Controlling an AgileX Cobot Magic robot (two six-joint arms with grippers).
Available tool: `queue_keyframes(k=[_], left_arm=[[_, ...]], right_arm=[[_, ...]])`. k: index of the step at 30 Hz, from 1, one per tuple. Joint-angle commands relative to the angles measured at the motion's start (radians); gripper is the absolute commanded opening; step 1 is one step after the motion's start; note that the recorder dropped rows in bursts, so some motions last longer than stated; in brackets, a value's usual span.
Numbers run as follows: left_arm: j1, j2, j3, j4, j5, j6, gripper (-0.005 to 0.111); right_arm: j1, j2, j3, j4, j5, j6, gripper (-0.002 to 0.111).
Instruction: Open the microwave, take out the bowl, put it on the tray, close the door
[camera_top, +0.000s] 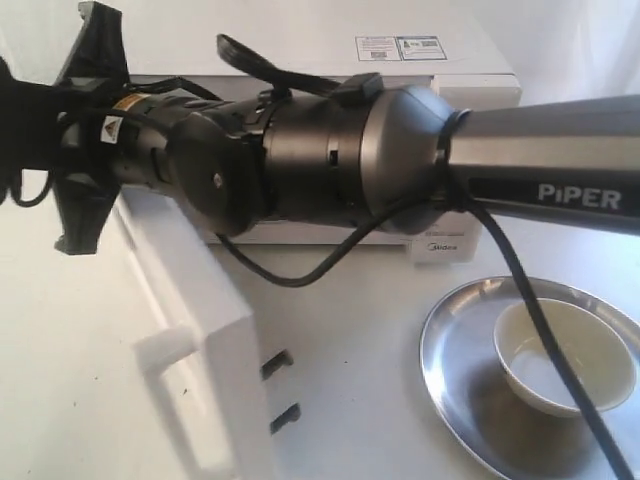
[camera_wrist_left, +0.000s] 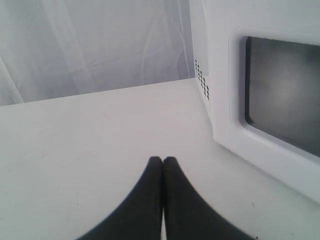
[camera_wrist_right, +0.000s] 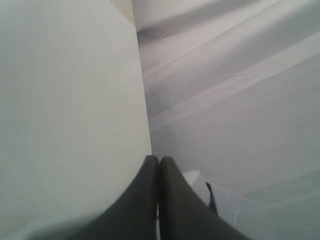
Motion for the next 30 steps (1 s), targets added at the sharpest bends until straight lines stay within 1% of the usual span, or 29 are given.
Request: queue_keyframes(k=[1,9,12,15,18,21,25,27,28,29,30], left_arm=[[-0.005,-0.002,-0.003,-0.008,-0.004,0.0,0.0],[-0.005,-0.002,-0.003,-0.008,-0.004,0.0,0.0],[-0.005,-0.002,-0.003,-0.008,-0.004,0.0,0.0],[-0.005,-0.002,-0.003,-0.008,-0.004,0.0,0.0],[-0.005,-0.002,-0.003,-0.008,-0.004,0.0,0.0],[-0.005,-0.002,-0.003,-0.008,-0.004,0.0,0.0],[-0.005,-0.002,-0.003,-0.008,-0.004,0.0,0.0],[-0.005,-0.002,-0.003,-0.008,-0.004,0.0,0.0],[-0.005,-0.002,-0.003,-0.008,-0.004,0.0,0.0],[-0.005,-0.002,-0.003,-0.008,-0.004,0.0,0.0],[-0.005,-0.002,-0.003,-0.008,-0.004,0.0,0.0]], right_arm=[[-0.114,-0.001,0.005,-0.005,0.076,-0.031,0.0],[-0.394,-0.01,0.005,-0.003,0.061,-0.011,0.0],[-0.461,-0.022,0.005,-0.003,0.061,0.04,0.0],[-0.504,-0.027,0.005,-0.003,0.078,0.047,0.0],[-0.52,-0.029,0.005,-0.003,0.149,0.077,0.0],[-0.512,-0.055,0.005,-0.003,0.217,0.084,0.0],[-0.49,-0.16,0.005,-0.001,0.224,0.208,0.0],[-0.47,-0.286,0.023,-0.001,0.209,0.311,0.0],[-0.45,-0.398,0.054,0.001,0.2,0.389,0.0],[-0.438,-0.447,0.074,0.001,0.198,0.409,0.0],[-0.411,-0.576,0.121,0.001,0.193,0.461,0.0]])
